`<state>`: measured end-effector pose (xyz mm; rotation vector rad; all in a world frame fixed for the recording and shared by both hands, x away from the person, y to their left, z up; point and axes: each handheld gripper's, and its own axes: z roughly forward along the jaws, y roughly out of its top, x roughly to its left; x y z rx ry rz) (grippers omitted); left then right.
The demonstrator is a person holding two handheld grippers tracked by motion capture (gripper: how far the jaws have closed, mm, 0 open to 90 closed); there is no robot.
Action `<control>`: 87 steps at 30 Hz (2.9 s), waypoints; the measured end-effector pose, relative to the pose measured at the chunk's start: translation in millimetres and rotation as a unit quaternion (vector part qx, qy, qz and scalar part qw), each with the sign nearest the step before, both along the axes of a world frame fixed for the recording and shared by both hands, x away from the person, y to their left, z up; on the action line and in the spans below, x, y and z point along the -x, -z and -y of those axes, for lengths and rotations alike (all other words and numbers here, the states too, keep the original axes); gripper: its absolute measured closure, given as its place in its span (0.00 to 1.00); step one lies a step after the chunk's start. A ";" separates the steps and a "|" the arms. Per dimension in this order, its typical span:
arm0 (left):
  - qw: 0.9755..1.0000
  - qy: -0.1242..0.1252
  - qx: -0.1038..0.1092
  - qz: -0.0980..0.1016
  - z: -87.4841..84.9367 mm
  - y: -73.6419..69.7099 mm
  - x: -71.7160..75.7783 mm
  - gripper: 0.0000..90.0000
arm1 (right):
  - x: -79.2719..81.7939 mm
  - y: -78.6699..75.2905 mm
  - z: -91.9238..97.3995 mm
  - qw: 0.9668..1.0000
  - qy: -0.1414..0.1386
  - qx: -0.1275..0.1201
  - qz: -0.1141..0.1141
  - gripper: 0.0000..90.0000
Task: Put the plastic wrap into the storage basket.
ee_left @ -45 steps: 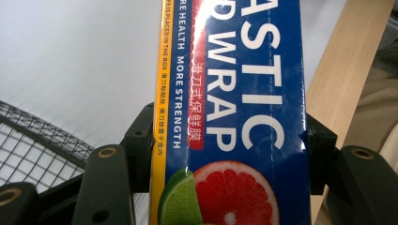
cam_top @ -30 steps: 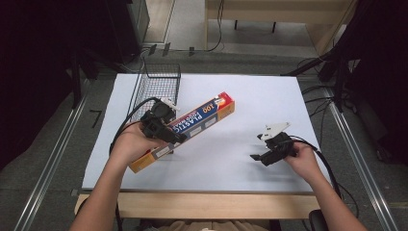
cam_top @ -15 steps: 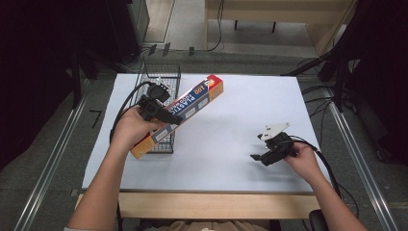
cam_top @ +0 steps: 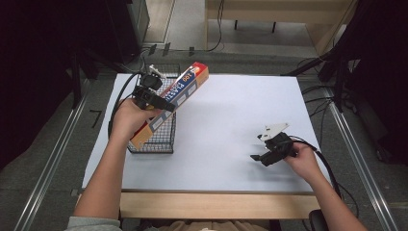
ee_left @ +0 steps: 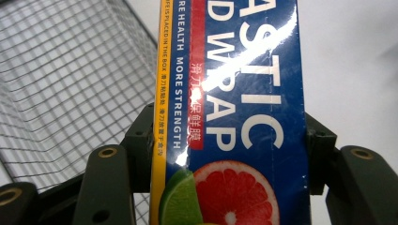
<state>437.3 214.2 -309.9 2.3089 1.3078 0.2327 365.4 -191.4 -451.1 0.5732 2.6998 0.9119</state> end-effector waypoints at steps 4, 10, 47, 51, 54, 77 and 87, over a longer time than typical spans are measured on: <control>0.999 -0.032 -0.006 0.001 -3.7 -1.0 -7.6 0.44 | -0.2 0.7 -0.3 1.000 -0.001 0.004 0.000 0.24; 0.998 -0.070 -0.005 0.002 -11.9 0.4 -18.9 0.44 | 0.4 1.4 -1.1 1.000 -0.003 0.005 -0.001 0.24; 0.979 -0.197 -0.044 -0.015 -23.7 43.3 -57.4 0.44 | 2.5 1.3 -2.4 1.000 -0.013 0.010 0.005 0.24; 0.978 -0.202 -0.047 -0.011 -22.1 52.2 -57.8 0.44 | 3.0 1.3 -3.2 1.000 -0.015 0.012 0.007 0.25; 0.977 -0.203 -0.057 -0.027 -18.2 61.3 -60.2 0.44 | 3.1 1.2 -3.6 1.000 -0.016 0.013 0.007 0.25; 0.973 -0.215 -0.044 -0.071 -7.5 88.7 -62.5 0.43 | 3.5 1.5 -6.0 1.000 -0.021 0.018 0.009 0.25; 0.976 -0.201 -0.044 -0.068 -7.7 82.0 -59.2 0.40 | 4.0 1.4 -5.8 1.000 -0.023 0.018 0.010 0.25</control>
